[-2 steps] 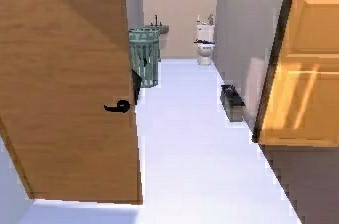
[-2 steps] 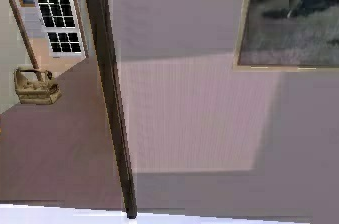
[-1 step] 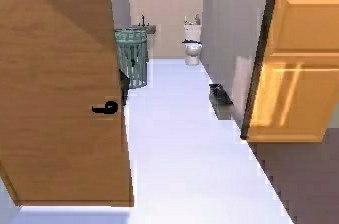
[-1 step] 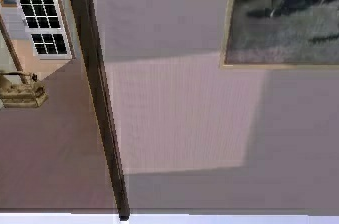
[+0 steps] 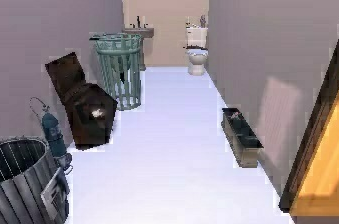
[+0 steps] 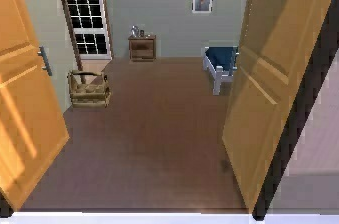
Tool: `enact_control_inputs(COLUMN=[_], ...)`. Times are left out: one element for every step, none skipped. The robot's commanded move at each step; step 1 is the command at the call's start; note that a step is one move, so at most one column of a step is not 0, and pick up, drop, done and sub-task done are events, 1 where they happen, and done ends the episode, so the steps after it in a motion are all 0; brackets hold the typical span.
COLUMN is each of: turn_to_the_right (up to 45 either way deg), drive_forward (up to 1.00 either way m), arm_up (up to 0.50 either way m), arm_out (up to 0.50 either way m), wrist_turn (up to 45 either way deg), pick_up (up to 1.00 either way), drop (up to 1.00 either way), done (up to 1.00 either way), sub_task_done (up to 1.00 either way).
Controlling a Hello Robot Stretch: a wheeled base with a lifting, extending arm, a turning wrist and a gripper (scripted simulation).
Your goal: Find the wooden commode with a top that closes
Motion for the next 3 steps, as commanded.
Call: enact_control_inputs(turn_to_the_right=[3.0,45.0,45.0], drive_forward=[0.0,0.0,0.0], arm_up=[0.0,0.0,0.0], arm_out=[0.0,0.0,0.0], wrist_turn=[0.0,0.0,0.0], pick_up=[0.0,0.0,0.0], drop=[0.0,0.0,0.0], done=[0.0,0.0,0.0], sub_task_done=[0.0,0.0,0.0])
